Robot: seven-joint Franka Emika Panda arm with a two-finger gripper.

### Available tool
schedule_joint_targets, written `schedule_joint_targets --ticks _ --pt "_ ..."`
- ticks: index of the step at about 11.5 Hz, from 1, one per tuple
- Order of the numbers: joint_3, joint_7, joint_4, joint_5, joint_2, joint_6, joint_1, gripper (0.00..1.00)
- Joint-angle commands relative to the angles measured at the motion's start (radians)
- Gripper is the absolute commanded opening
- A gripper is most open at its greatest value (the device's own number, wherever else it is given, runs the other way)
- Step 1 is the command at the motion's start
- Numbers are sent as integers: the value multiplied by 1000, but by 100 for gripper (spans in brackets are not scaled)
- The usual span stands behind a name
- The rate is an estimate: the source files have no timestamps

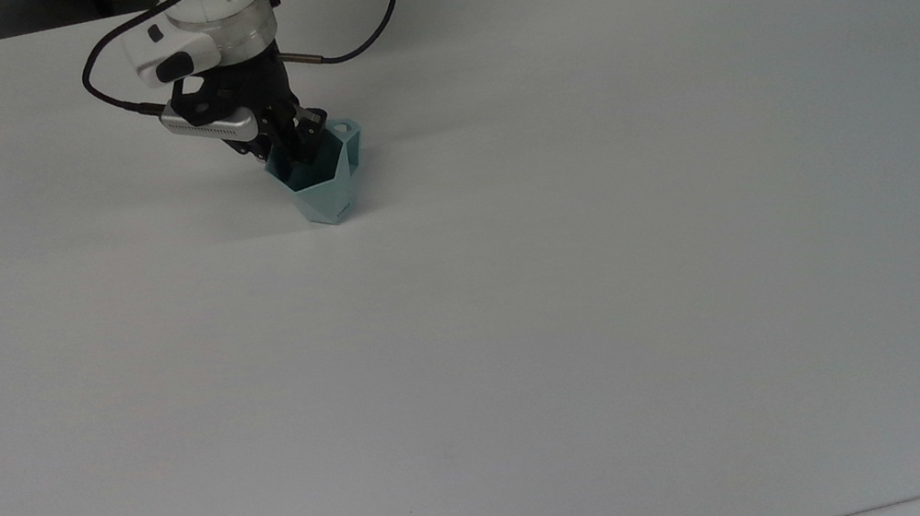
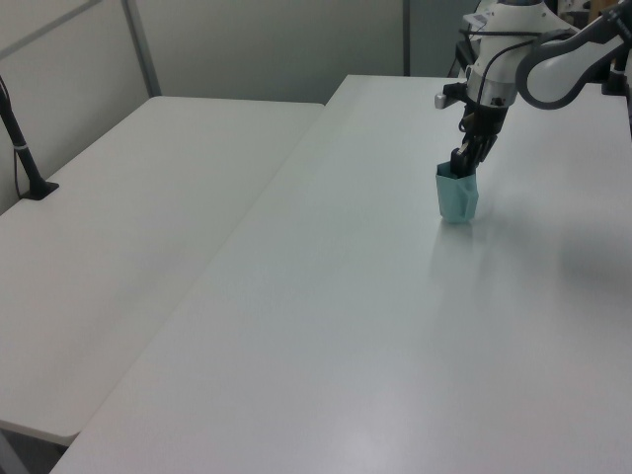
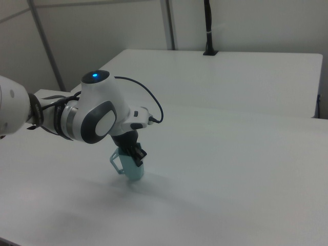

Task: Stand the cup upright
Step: 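Set the cup base on the table and open the gripper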

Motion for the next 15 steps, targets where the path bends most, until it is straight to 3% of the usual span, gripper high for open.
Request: schedule_joint_targets --ticks 1,3,4,6,7,8,11,15 --pt "-3 1 8 23 8 -8 10 3" --pt "-2 1 12 23 18 -8 10 3" --pt "0 3 15 23 25 -8 10 9" --pt "1 4 18 23 24 -23 10 35" --pt "1 1 36 23 22 -64 10 56" --pt "1 -2 55 23 16 -100 10 98" --pt "1 0 133 21 -5 -210 9 100" --pt "0 12 329 23 -28 -364 0 100"
